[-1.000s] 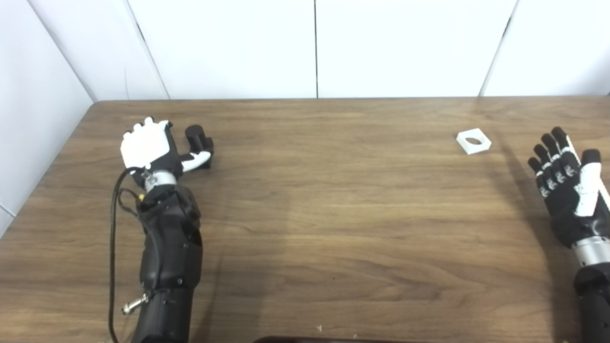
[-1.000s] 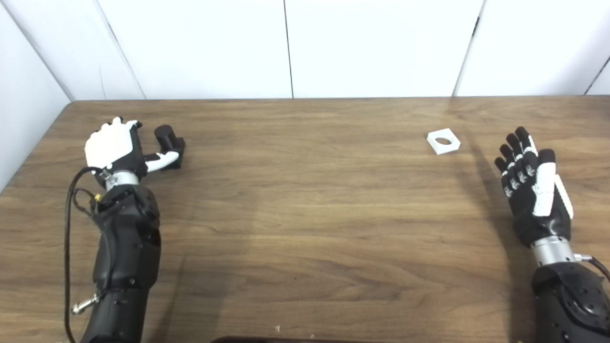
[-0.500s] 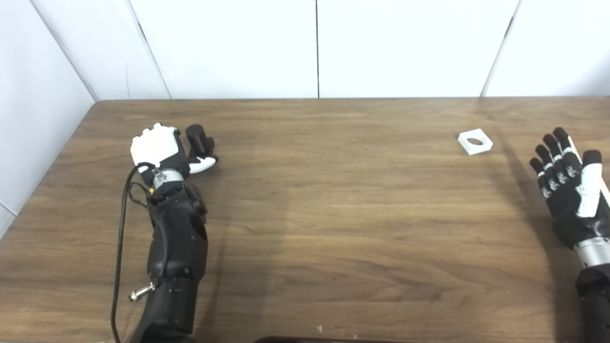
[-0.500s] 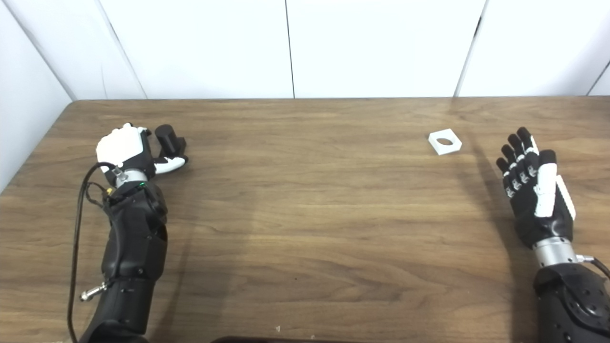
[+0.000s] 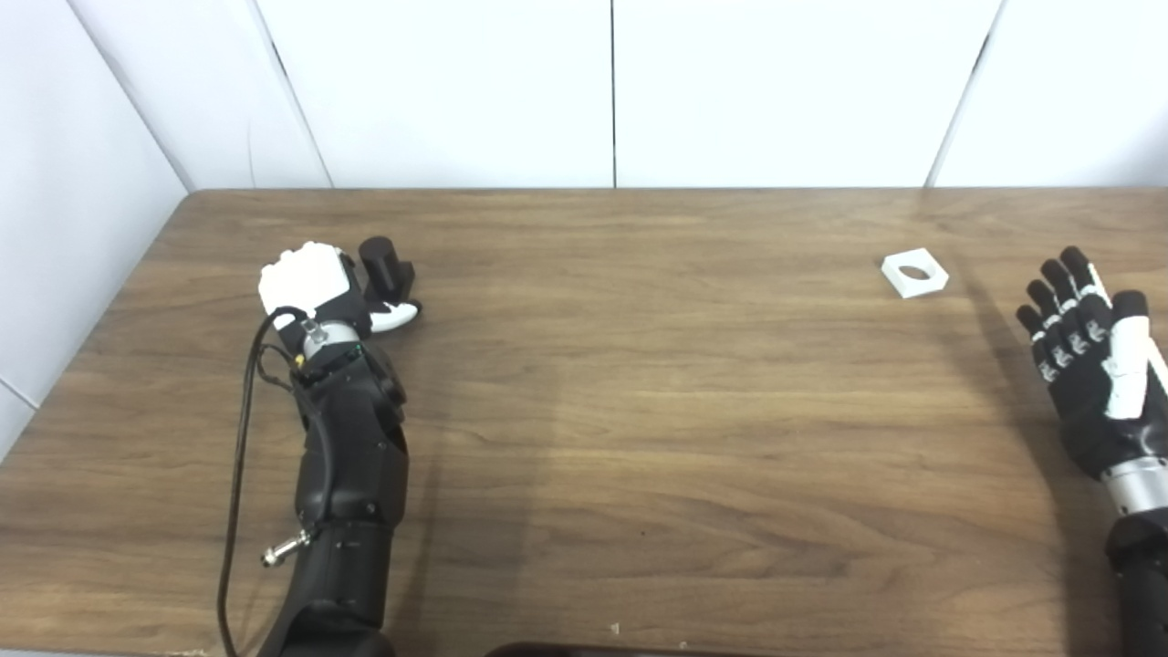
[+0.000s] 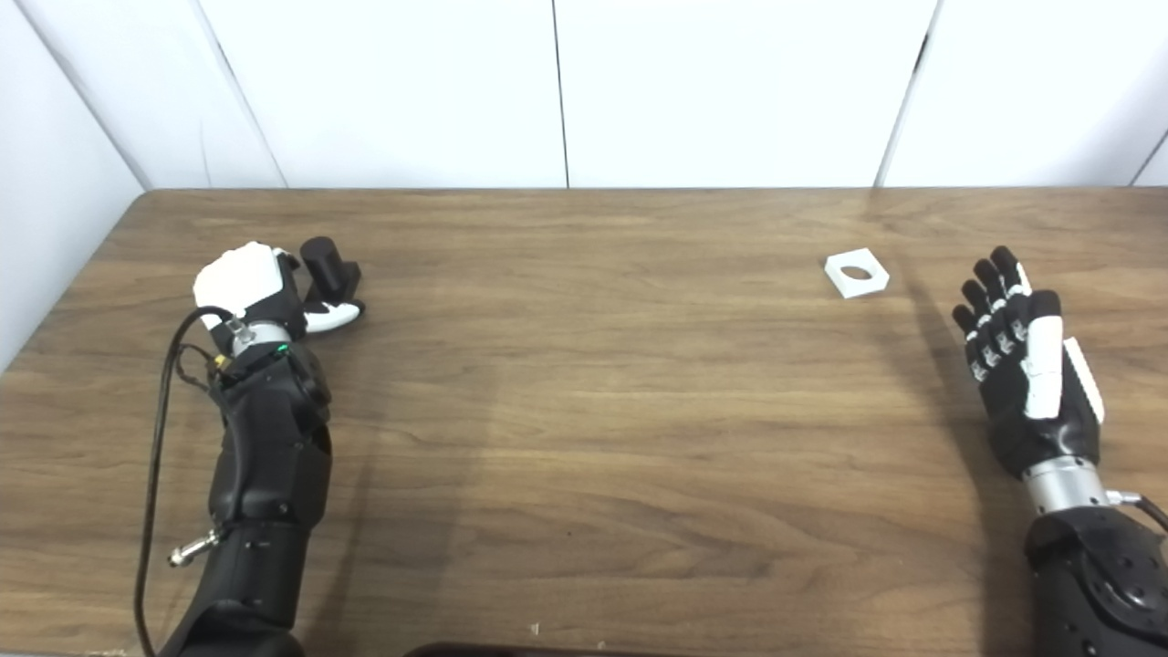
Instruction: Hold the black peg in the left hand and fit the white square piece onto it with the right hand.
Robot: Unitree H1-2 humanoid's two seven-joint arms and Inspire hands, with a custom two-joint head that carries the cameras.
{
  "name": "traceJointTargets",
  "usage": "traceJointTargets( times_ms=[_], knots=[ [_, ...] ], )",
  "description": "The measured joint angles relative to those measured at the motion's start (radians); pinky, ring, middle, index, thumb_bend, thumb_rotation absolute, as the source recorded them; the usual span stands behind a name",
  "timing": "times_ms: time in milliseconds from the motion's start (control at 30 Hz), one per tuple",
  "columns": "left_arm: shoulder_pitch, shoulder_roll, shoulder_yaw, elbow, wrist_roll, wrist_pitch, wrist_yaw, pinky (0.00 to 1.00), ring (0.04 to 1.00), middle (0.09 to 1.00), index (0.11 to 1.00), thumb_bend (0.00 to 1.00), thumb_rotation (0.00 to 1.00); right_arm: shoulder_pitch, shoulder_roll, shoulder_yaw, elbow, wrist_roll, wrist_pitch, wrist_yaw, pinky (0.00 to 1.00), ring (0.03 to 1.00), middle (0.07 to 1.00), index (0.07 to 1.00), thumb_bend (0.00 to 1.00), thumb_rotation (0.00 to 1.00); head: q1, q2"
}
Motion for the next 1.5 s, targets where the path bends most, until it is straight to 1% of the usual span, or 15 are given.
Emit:
traceJointTargets(
  times_ms=[167,200,300,433,600,700,800,1000,1200,1367,1500],
  knots=[
    [-0.006,-0.002,0.003,0.006,0.002,0.0,0.0,1.0,1.0,0.981,0.763,0.77,0.45,0.001,0.0,0.0,-0.001,0.0,0.001,0.0,1.0,1.0,1.0,1.0,0.61,0.94,0.0,0.0],
    [-0.006,-0.002,0.003,0.006,0.004,0.0,-0.001,1.0,1.0,0.979,0.77,0.76,0.47,0.001,0.0,0.0,-0.001,0.0,0.001,0.0,1.0,1.0,1.0,1.0,0.6,0.94,-0.002,0.0],
    [-0.007,-0.002,-0.005,0.014,0.02,0.0,-0.002,1.0,1.0,0.977,0.783,0.76,0.47,0.002,-0.001,0.0,-0.002,0.0,0.001,0.0,1.0,1.0,1.0,1.0,0.6,0.95,-0.002,0.002],
    [-0.017,-0.002,-0.008,0.028,0.03,0.0,0.003,1.0,1.0,0.978,0.784,0.75,0.44,0.005,-0.004,0.001,-0.004,0.0,0.002,0.0,1.0,1.0,1.0,1.0,0.6,0.95,-0.003,0.003],
    [-0.022,-0.003,-0.008,0.03,0.036,0.0,0.004,1.0,1.0,0.974,0.77,0.73,0.44,0.007,-0.004,0.002,-0.008,0.004,0.012,0.0,1.0,1.0,1.0,1.0,0.62,0.93,-0.009,0.005],
    [-0.023,-0.004,-0.008,0.033,0.037,0.0,0.004,1.0,1.0,0.975,0.763,0.73,0.43,0.007,-0.005,0.002,-0.008,0.007,0.012,0.001,1.0,1.0,1.0,1.0,0.61,0.93,-0.009,0.005],
    [-0.025,-0.004,-0.007,0.036,0.037,0.0,0.007,1.0,1.0,0.973,0.755,0.72,0.41,0.007,-0.005,0.002,-0.007,0.008,0.012,0.004,1.0,1.0,1.0,1.0,0.63,0.92,-0.011,0.005],
    [-0.036,-0.013,-0.004,0.041,0.034,0.0,0.009,1.0,1.0,0.982,0.753,0.69,0.34,0.007,-0.005,0.002,-0.007,0.01,0.014,0.005,1.0,1.0,1.0,1.0,0.63,0.93,-0.011,0.005],
    [-0.039,-0.024,-0.004,0.046,0.02,0.0,0.009,1.0,1.0,0.982,0.753,0.66,0.34,0.007,-0.005,0.003,-0.007,0.011,0.014,0.006,1.0,1.0,1.0,1.0,0.61,0.93,-0.009,0.003],
    [-0.047,-0.024,-0.004,0.056,0.02,-0.001,0.008,1.0,1.0,0.978,0.726,0.66,0.31,0.007,-0.007,0.006,-0.007,0.009,0.014,0.007,1.0,1.0,1.0,1.0,0.63,0.93,-0.008,0.002],
    [-0.05,-0.024,-0.005,0.058,0.017,-0.001,0.012,1.0,1.0,0.971,0.653,0.67,0.25,0.007,-0.008,0.008,-0.007,0.009,0.014,0.008,1.0,1.0,1.0,1.0,0.62,0.92,-0.008,0.002]
  ],
)
